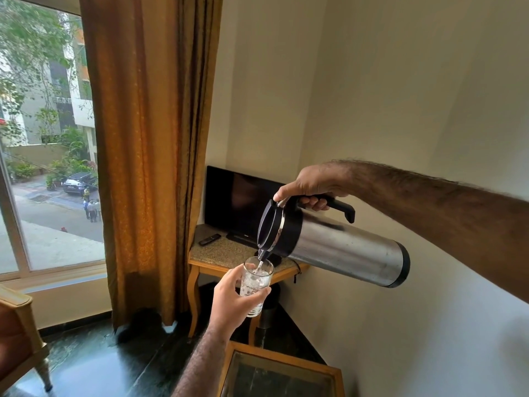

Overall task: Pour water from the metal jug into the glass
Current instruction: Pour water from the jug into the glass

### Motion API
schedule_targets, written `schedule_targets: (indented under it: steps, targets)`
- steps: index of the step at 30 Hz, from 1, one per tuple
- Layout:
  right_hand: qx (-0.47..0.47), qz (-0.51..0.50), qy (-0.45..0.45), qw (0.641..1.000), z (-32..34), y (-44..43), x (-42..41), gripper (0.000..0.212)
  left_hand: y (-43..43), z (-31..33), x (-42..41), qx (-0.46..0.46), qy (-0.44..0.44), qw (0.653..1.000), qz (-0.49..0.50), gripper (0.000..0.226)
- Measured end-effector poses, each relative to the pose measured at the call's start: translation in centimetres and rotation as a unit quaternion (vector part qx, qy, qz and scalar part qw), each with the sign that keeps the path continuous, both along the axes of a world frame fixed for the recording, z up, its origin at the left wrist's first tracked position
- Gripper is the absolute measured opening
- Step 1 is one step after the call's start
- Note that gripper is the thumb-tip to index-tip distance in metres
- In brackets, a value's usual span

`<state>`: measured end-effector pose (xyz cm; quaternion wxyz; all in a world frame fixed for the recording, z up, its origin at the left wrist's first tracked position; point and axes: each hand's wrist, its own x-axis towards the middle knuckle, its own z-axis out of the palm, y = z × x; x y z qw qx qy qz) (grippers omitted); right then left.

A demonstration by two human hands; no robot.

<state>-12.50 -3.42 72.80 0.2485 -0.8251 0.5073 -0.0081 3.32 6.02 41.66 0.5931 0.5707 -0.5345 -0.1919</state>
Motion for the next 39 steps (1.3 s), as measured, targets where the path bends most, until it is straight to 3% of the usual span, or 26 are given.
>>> schedule_targets:
  steps: [24, 28, 30, 33, 39]
  targets:
    - [0.008, 0.009, 0.0, 1.0, -0.7, -0.5, -0.1, 0.049, 0.1, 0.0, -0.2, -0.006, 0.001, 1.0, 0.002, 0.062]
    - [0.012, 0.008, -0.007, 1.0, -0.9, -0.5, -0.1, 0.055, 0.0, -0.3, -0.1, -0.003, -0.001, 1.0, 0.002, 0.069]
    - [0.017, 0.006, -0.011, 1.0, -1.0, -0.6, 0.0, 0.065, 0.1, -0.3, -0.1, -0.005, -0.002, 1.0, 0.001, 0.061]
    - [0.025, 0.007, -0.012, 1.0, -1.2, -0.6, 0.0, 0.064, 0.3, -0.2, -0.1, -0.01, -0.003, 1.0, 0.003, 0.054]
    - [0.024, 0.01, 0.003, 1.0, -1.5, -0.4, 0.1, 0.048, 0.0, -0.4, -0.1, -0.009, 0.002, 1.0, -0.007, 0.061]
